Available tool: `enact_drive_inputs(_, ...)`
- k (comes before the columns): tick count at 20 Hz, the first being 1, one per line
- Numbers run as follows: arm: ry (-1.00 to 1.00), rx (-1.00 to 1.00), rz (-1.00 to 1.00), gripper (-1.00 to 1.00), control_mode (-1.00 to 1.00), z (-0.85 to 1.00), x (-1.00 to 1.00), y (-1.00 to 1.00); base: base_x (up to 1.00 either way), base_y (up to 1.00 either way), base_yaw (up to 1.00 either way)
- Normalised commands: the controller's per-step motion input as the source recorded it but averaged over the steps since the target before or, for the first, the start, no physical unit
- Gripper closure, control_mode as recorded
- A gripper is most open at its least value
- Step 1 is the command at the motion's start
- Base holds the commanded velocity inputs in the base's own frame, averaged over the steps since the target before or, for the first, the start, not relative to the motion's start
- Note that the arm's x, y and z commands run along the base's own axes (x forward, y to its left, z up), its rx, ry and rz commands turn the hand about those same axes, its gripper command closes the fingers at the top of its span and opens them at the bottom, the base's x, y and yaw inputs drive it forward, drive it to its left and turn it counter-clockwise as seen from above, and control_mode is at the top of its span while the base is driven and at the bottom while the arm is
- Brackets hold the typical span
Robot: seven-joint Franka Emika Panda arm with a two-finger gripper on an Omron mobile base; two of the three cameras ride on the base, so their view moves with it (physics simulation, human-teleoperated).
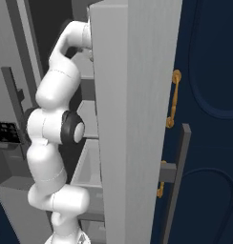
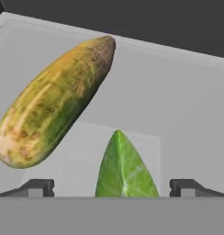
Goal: Grab a lemon wedge from the fridge and one ice cube from the ice bowl, and put them in the glass of lemonade.
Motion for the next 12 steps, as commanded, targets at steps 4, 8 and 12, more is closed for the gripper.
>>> enact_drive_inputs(4, -0.04, 0.02, 0.05, -1.00, -1.00, -0.05, -0.23, -0.25, 0.00, 0.00, 0.00)
enact_drive_inputs(8, -0.14, 0.03, 0.04, -1.00, -1.00, -0.35, -0.44, -0.05, 0.00, 0.00, 0.00)
enact_drive_inputs(12, -0.15, 0.00, 0.03, -1.00, -1.00, -0.68, 0.00, 0.29, 0.00, 0.00, 0.00)
